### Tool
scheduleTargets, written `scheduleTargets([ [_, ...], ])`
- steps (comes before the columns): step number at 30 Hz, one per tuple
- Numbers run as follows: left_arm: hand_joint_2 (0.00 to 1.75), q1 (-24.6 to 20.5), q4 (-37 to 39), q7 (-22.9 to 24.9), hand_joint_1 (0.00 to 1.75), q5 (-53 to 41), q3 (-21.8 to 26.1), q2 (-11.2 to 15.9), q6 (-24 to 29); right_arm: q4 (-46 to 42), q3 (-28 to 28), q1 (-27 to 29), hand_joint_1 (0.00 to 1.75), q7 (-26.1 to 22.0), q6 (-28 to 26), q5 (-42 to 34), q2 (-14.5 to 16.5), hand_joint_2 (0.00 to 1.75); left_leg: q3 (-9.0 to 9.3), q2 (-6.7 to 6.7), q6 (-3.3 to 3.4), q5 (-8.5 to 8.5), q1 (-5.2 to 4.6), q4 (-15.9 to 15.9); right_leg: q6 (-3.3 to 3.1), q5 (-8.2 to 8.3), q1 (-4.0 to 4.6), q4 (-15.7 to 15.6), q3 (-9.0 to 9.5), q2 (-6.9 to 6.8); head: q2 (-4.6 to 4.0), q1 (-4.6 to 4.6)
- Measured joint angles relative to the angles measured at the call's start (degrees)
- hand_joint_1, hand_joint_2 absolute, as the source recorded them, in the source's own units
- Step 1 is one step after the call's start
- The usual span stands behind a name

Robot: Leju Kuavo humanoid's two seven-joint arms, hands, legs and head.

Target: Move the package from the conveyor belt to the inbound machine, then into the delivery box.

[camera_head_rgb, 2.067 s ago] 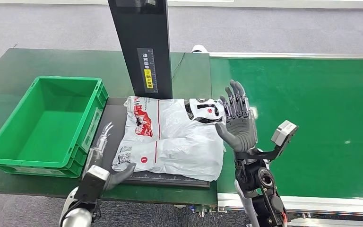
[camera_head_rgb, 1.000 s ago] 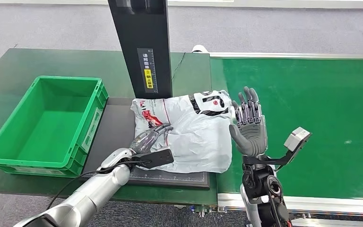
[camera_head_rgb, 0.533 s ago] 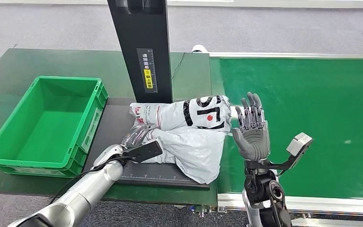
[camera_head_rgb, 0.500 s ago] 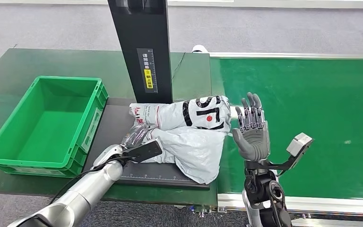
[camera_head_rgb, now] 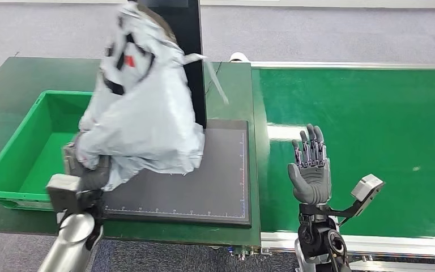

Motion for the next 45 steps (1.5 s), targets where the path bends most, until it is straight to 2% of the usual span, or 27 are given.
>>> scheduleTargets([
  [3, 1.75, 4.41, -9.28, -1.98, 1.75, 1.98, 5.47, -0.2, 0.1, -0.28, -0.48, 0.64, 0.0, -0.02, -0.25, 0.0, 0.08, 1.75, 0.0, 0.0, 0.0, 0.0, 0.0, 0.0, 0.0, -0.01, 0.0, 0.0, 0.01, -0.01, 0.0, 0.01],
  [6, 1.75, 6.75, -15.29, -2.4, 1.75, 2.57, 9.79, -0.57, -0.14, -0.64, -0.78, 0.98, 0.0, -0.06, -0.54, 0.02, 0.23, 1.75, 0.03, -0.01, 0.0, 0.0, 0.0, 0.0, 0.0, -0.01, 0.0, -0.01, 0.04, -0.01, 0.0, 0.01],
  [10, 1.75, 7.51, -19.17, -2.09, 1.75, 2.55, 13.89, -1.05, 0.71, -0.93, -1.05, 1.11, 0.0, -0.08, -0.56, 0.04, 0.45, 1.75, 0.09, -0.03, 0.0, 0.02, 0.0, 0.0, 0.0, 0.0, 0.0, -0.01, 0.1, -0.02, 0.0, 0.01],
  [13, 1.75, 5.62, -18.91, 1.77, 1.75, -0.3, 17.49, -0.52, 1.99, -1.14, -1.22, 1.19, 0.0, 0.01, -0.3, 0.1, 0.67, 1.75, 0.12, -0.05, -0.01, 0.04, 0.01, 0.0, -0.01, 0.01, 0.01, -0.01, 0.1, -0.03, 0.0, 0.01],
  [16, 1.75, 0.98, -14.2, 7.69, 1.75, -6.14, 20.37, 1.68, 1.82, -1.25, -1.24, 1.2, 0.0, 0.2, 0.32, 0.2, 0.87, 1.75, 0.14, -0.1, -0.06, 0.09, 0.05, 0.0, -0.03, 0.02, 0.05, 0.01, 0.14, -0.05, 0.0, 0.01],
  [19, 1.75, -2.91, -8.32, 11.19, 1.75, -9.89, 21.75, 3.86, 0.4, -1.37, -1.25, 1.21, 0.0, 0.38, 0.6, 0.23, 1.13, 1.75, 0.15, 0.0, -0.09, 0.1, 0.09, 0.0, -0.12, 0.08, 0.08, 0.02, 0.12, 0.0, 0.0, 0.01],
  [22, 1.75, -6.16, -1.15, 16.8, 1.75, -15.19, 21.82, 6.39, -3.33, -1.4, -1.27, 1.11, 0.0, 0.79, 1.26, 0.37, 1.2, 1.75, 0.14, 0.02, -0.09, 0.11, 0.08, 0.0, -0.14, 0.1, 0.08, 0.02, 0.1, 0.0, 0.0, 0.02],
  [24, 1.75, -8.73, 6.1, 18.93, 1.75, -18.69, 21.75, 8.36, -6.48, -1.4, -1.33, 0.89, 0.0, 1.2, 1.7, 0.5, 1.22, 1.75, 0.14, 0.02, -0.1, 0.11, 0.08, 0.0, -0.14, 0.1, 0.08, 0.02, 0.09, 0.0, 0.0, 0.02],
  [29, 1.75, -15.54, 24.77, 22.23, 1.75, -27.74, 19.76, 11.73, -12.15, -1.4, -1.86, 0.5, 0.0, 1.97, 2.29, 0.98, 1.27, 1.75, 0.14, 0.02, -0.11, 0.13, 0.09, 0.0, -0.16, 0.11, 0.09, 0.03, 0.07, 0.01, 0.0, 0.02],
  [33, 1.75, -19.68, 35.17, 23.46, 1.75, -31.19, 17.58, 13.1, -14.5, -1.4, -2.15, 0.49, 0.0, 2.19, 2.38, 1.16, 1.31, 1.75, 0.11, 0.02, -0.11, 0.13, 0.09, 0.0, -0.16, 0.11, 0.08, 0.04, 0.06, 0.02, 0.0, 0.02],
  [37, 1.75, -22.3, 40.61, 23.82, 1.75, -32.17, 16.34, 13.77, -15.27, -1.4, -2.23, 0.47, 0.0, 2.42, 2.38, 1.22, 1.39, 1.75, 0.09, 0.0, -0.11, 0.12, 0.08, 0.0, -0.16, 0.11, 0.08, 0.04, 0.05, 0.01, 0.0, 0.02],
  [45, 1.75, -26.78, 46.27, 25.68, 1.75, -34.46, 14.31, 14.45, -17.01, -1.4, -2.6, 0.0, 0.0, 3.1, 2.16, 0.97, 1.43, 1.75, 0.12, -0.03, -0.11, 0.15, 0.09, 0.0, -0.16, 0.12, 0.09, 0.04, 0.09, -0.01, 0.0, 0.02],
])
